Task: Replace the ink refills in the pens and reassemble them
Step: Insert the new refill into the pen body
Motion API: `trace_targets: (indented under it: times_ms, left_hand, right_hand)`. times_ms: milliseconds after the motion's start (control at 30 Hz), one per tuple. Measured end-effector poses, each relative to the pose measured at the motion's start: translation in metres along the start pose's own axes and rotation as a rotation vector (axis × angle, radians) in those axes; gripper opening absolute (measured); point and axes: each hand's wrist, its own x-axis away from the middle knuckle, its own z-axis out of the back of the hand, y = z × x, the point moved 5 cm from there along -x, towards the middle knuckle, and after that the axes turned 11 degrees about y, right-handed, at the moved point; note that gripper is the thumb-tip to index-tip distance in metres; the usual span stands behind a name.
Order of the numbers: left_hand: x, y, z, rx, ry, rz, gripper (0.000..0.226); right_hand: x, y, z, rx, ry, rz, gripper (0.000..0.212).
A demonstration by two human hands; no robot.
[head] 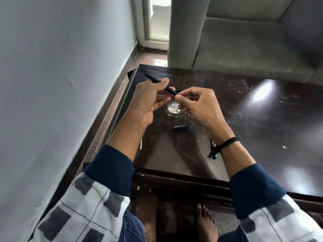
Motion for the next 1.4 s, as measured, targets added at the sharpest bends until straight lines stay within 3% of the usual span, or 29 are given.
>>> trace_targets:
  times_ms: [1400]
  left_hand:
    - [-0.0025, -0.0007, 0.0005, 0.039, -0.011, 0.003, 0.005]
  right_hand:
    - [0.0014, -0.0020, -0.0004, -0.012, 0.003, 0.002, 0.005]
